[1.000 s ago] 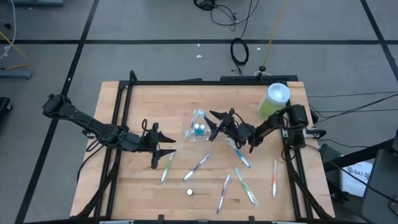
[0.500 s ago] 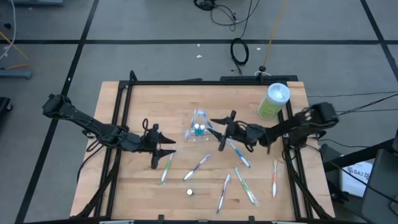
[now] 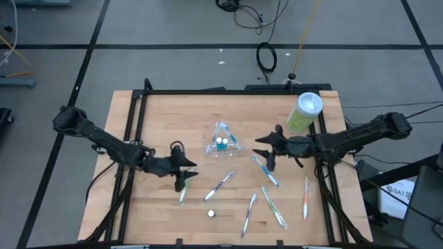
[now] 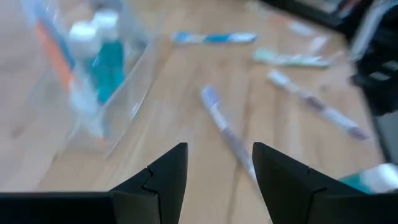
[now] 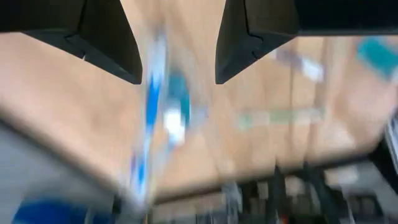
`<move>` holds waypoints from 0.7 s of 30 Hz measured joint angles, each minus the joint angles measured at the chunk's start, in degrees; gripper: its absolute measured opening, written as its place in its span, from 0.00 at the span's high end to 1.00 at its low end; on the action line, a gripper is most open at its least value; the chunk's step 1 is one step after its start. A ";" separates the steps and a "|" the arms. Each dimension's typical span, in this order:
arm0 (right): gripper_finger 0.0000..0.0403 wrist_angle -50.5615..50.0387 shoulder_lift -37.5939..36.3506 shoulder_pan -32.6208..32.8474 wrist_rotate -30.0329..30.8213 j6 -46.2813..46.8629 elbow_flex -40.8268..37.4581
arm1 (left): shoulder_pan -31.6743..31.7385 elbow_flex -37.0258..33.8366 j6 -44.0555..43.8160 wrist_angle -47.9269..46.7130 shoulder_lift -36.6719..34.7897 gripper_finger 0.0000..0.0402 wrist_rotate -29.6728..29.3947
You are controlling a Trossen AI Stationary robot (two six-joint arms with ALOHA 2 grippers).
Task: Pick & Place toothbrushing station
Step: Put the top green toothbrush into the transparent organizer
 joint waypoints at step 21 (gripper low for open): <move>0.51 2.56 -0.40 -2.01 -0.41 -2.39 -5.42 | -1.60 0.00 -32.90 -10.59 15.86 0.53 5.63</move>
